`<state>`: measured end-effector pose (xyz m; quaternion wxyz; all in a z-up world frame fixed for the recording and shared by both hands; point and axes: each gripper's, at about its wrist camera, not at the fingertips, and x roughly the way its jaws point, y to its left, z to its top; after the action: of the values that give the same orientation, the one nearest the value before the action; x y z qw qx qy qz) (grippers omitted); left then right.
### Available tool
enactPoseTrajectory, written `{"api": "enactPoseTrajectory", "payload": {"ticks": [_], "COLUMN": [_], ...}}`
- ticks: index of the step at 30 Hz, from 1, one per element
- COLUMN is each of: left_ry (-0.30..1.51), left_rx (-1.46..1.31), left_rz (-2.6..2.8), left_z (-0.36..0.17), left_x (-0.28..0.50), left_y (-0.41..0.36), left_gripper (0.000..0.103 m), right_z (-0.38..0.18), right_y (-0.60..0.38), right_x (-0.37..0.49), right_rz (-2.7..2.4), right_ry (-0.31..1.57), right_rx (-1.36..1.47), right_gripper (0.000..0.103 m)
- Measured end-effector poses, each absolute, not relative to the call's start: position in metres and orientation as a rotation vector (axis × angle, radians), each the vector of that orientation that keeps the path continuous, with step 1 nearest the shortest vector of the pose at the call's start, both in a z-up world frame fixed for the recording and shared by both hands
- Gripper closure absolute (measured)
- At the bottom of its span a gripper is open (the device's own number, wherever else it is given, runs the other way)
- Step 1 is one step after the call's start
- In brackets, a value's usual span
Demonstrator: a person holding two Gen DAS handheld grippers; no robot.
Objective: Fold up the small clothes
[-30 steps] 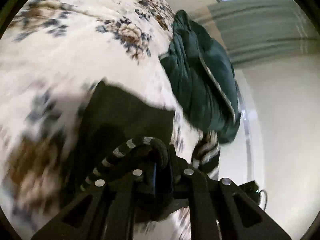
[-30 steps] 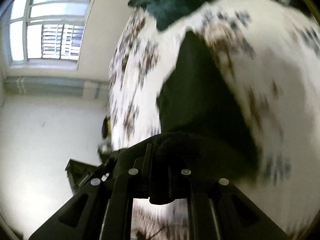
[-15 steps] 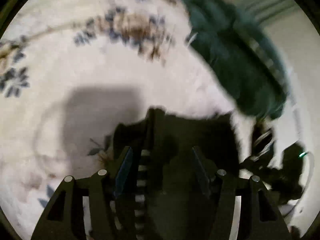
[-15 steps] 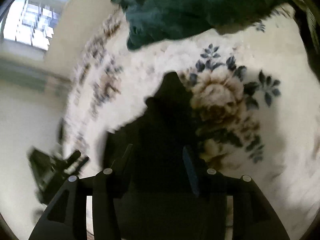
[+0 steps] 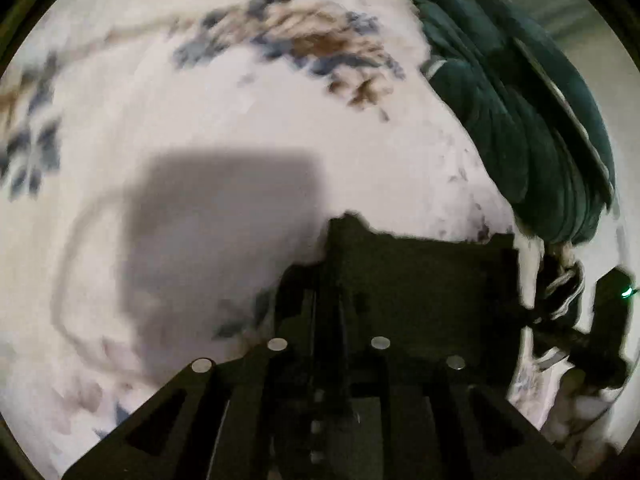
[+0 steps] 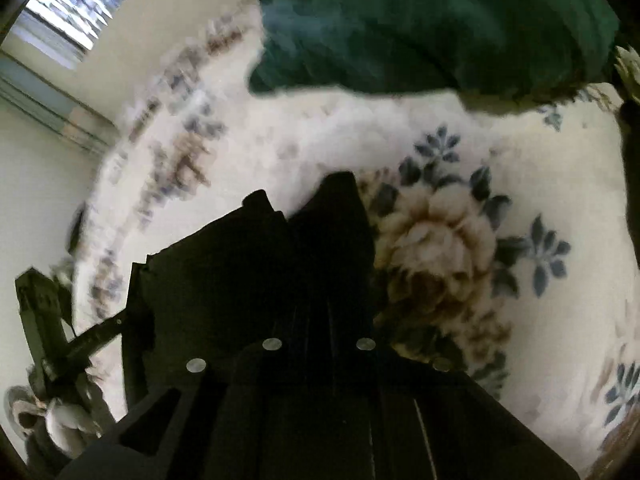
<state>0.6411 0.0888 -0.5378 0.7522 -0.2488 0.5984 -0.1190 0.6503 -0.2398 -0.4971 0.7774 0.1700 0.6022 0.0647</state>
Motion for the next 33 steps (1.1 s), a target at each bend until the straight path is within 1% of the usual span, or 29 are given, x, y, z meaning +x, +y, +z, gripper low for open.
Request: {"api": "enactPoseTrajectory", "payload": {"ticks": [2,3,4,5,6,7,9,11,13,15,16,17,20,23,24,25,27,28,29,31,32,33], "left_ry": [1.277,1.260,1.253,1.248,1.243,1.256,1.275,1.314,1.322,1.318,1.305,1.287,1.295,1.336,1.339,1.315,1.280,1.259,1.244,1.226,1.251,1.286], "left_rx": [-0.561,-0.565,-0.559,-0.550,-0.531,-0.491,-0.358,-0.234,-0.300,-0.374,-0.398,-0.420,-0.422,-0.366,-0.314,-0.282,-0.244,-0.254,-0.256,-0.246,-0.246,-0.266], "left_rz": [-0.257,-0.270,-0.272,-0.275,-0.288,-0.294,-0.259,-0.191,-0.147,-0.117,-0.107,-0.121,-0.214,-0.264,-0.249,-0.269,-0.267,-0.280,-0.285,-0.298,-0.292,-0.285], "left_z": [-0.522,-0.510,-0.502,-0.497,-0.492,-0.491,-0.495,-0.511,-0.523,-0.520,-0.513,-0.503,-0.491,-0.507,-0.514,-0.518,-0.517,-0.511,-0.507,-0.499,-0.507,-0.519], "left_x": [0.621,0.601,0.584,0.571,0.552,0.535,0.517,0.506,0.496,0.489,0.484,0.476,0.456,0.447,0.445,0.444,0.438,0.437,0.436,0.434,0.437,0.440], "left_y": [0.096,0.097,0.095,0.092,0.086,0.076,0.062,0.062,0.091,0.112,0.118,0.120,0.101,0.072,0.061,0.053,0.047,0.050,0.053,0.063,0.069,0.075], "left_gripper": [0.078,0.065,0.056,0.053,0.053,0.053,0.053,0.053,0.050,0.050,0.054,0.053,0.053,0.053,0.068,0.088,0.090,0.090,0.091,0.093,0.092,0.090], "right_z": [-0.509,-0.505,-0.500,-0.494,-0.489,-0.486,-0.488,-0.497,-0.507,-0.515,-0.517,-0.518,-0.511,-0.510,-0.513,-0.517,-0.526,-0.527,-0.527,-0.520,-0.511,-0.505], "right_y": [-0.242,-0.245,-0.247,-0.249,-0.251,-0.252,-0.251,-0.245,-0.241,-0.246,-0.253,-0.258,-0.267,-0.271,-0.269,-0.267,-0.262,-0.260,-0.260,-0.266,-0.271,-0.273], "right_x": [0.657,0.655,0.651,0.645,0.632,0.621,0.597,0.573,0.551,0.539,0.534,0.530,0.515,0.494,0.487,0.481,0.470,0.464,0.460,0.454,0.449,0.446], "right_rz": [0.119,0.126,0.137,0.149,0.166,0.184,0.216,0.246,0.249,0.178,0.162,0.156,0.148,0.177,0.188,0.195,0.191,0.188,0.177,0.179,0.184,0.172], "right_ry": [1.381,1.379,1.371,1.364,1.365,1.371,1.397,1.460,1.487,1.509,1.511,1.509,1.501,1.522,1.534,1.554,1.588,1.575,1.562,1.537,1.510,1.494], "right_rx": [0.385,0.402,0.410,0.413,0.423,0.434,0.462,0.461,0.414,0.350,0.381,0.414,0.434,0.494,0.508,0.518,0.521,0.525,0.533,0.573,0.580,0.561], "right_gripper": [0.096,0.088,0.085,0.078,0.066,0.062,0.061,0.061,0.061,0.061,0.061,0.061,0.061,0.060,0.060,0.060,0.061,0.066,0.091,0.094,0.095,0.098]}}
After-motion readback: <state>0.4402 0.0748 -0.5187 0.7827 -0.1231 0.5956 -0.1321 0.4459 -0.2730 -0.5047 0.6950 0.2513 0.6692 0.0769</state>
